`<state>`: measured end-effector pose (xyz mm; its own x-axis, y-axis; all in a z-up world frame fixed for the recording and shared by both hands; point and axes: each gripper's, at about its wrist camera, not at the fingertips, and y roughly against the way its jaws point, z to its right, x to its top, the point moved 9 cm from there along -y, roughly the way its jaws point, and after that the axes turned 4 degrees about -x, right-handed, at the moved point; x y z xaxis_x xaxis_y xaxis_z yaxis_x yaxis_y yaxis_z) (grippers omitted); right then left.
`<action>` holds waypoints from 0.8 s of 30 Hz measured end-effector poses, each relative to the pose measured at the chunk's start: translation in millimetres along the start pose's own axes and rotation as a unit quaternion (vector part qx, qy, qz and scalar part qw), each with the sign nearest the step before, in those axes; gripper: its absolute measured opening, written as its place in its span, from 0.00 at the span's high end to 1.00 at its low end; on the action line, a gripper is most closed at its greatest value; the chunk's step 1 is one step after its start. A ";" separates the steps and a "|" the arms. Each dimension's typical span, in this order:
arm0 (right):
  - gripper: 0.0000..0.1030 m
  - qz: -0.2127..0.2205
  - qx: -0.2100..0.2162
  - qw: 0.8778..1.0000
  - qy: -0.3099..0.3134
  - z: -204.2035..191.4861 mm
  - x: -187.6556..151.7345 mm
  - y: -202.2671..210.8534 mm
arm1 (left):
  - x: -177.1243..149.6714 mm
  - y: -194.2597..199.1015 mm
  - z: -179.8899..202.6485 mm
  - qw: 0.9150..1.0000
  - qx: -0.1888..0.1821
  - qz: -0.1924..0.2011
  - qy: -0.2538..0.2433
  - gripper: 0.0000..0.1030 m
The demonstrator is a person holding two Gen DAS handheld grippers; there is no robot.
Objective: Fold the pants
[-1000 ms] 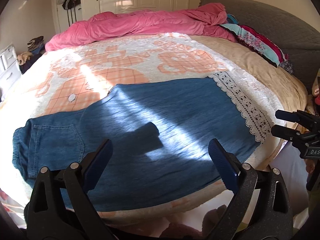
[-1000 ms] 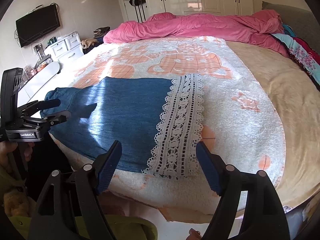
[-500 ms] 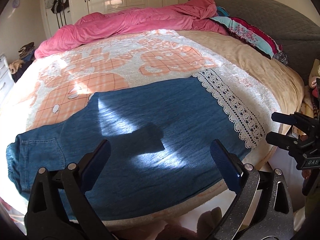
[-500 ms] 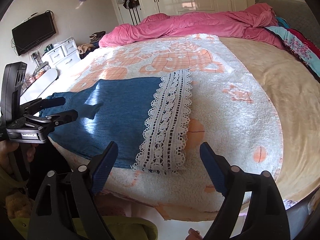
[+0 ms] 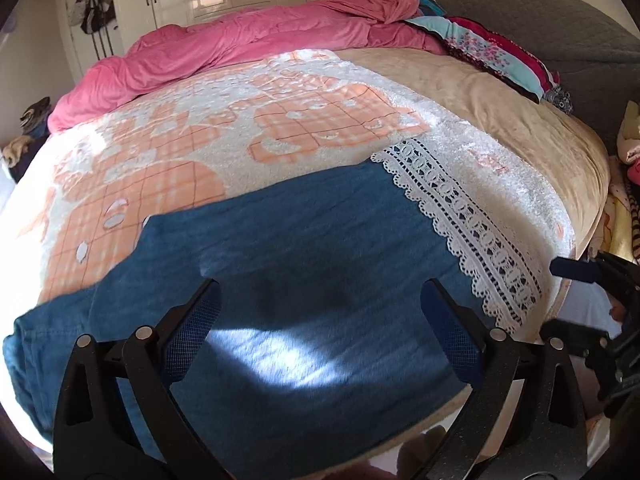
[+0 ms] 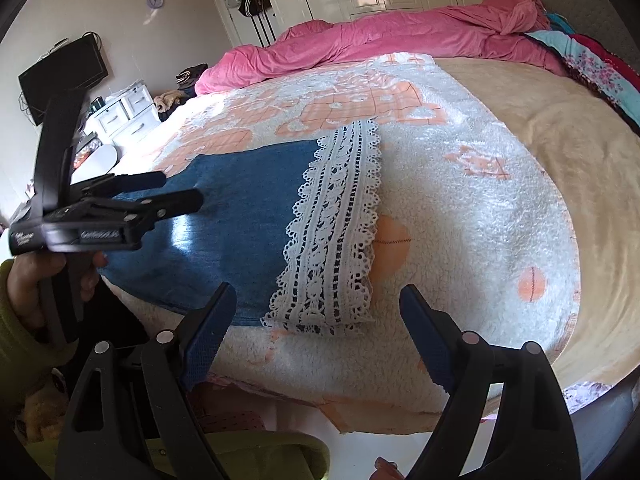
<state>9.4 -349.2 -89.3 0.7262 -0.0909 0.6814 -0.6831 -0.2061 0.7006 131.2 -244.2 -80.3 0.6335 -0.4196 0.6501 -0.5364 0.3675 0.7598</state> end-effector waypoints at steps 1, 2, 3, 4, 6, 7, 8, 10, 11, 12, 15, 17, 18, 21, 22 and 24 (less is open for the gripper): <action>0.20 -0.002 0.001 1.000 -0.002 0.0 -1.1 -1.4 | 5.4 -4.7 0.7 1.000 0.000 -0.002 -0.005 0.10; 0.20 -0.004 0.002 1.000 -0.004 -0.4 -2.1 -2.3 | 9.6 -7.8 0.3 1.000 0.000 -0.003 -0.008 0.10; 0.20 -0.006 0.002 1.000 -0.007 -0.1 -3.0 -3.9 | 15.8 -11.9 0.8 1.000 -0.003 -0.002 -0.012 0.10; 0.20 -0.008 0.003 1.000 -0.010 0.5 -3.4 -5.9 | 21.0 -16.2 1.3 1.000 -0.006 -0.003 -0.014 0.10; 0.20 -0.014 0.004 1.000 -0.018 1.7 -5.2 -10.1 | 30.6 -24.3 2.1 1.000 -0.013 -0.003 -0.018 0.10; 0.20 -0.016 0.004 1.000 -0.021 2.2 -5.6 -11.7 | 36.2 -28.7 2.9 1.000 -0.020 -0.005 -0.022 0.10; 0.20 -0.018 0.005 1.000 -0.024 2.4 -6.1 -13.1 | 42.1 -32.3 2.8 0.999 -0.024 -0.003 -0.025 0.10; 0.20 -0.020 0.007 0.999 -0.031 3.2 -6.3 -14.6 | 52.5 -40.3 1.5 0.999 -0.031 -0.005 -0.025 0.10; 0.20 -0.021 0.009 0.999 -0.034 3.0 -6.0 -15.8 | 56.9 -44.9 1.6 0.999 -0.036 -0.007 -0.025 0.10; 0.20 -0.022 0.010 0.999 -0.036 3.0 -6.0 -16.4 | 60.6 -49.6 1.4 0.999 -0.040 -0.011 -0.026 0.10; 0.20 -0.021 0.010 0.999 -0.044 4.4 -4.4 -19.5 | 72.8 -63.8 2.3 0.998 -0.046 -0.016 -0.040 0.10; 0.20 -0.025 0.011 0.998 -0.051 5.5 -4.7 -23.6 | 78.9 -71.7 3.3 0.997 -0.057 -0.018 -0.039 0.10; 0.20 -0.026 0.012 0.998 -0.053 5.6 -4.5 -25.5 | 80.8 -76.5 4.1 0.997 -0.067 -0.022 -0.036 0.10; 0.20 -0.025 0.010 0.998 -0.052 3.4 -4.3 -29.5 | 84.5 -91.4 7.0 0.995 -0.087 -0.033 -0.033 0.10; 0.21 -0.024 0.007 0.998 -0.049 2.4 -4.3 -30.9 | 85.5 -95.3 8.2 0.995 -0.092 -0.034 -0.032 0.10; 0.22 -0.024 -0.004 0.999 -0.040 0.3 -5.0 -34.0 | 86.5 -103.9 10.9 0.993 -0.101 -0.039 -0.037 0.10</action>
<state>29.0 -342.1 -116.7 0.7615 -0.1592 0.6283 -0.6481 -0.2047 0.7335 235.6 -327.7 -102.9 0.6219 -0.5101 0.5942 -0.3599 0.4877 0.7954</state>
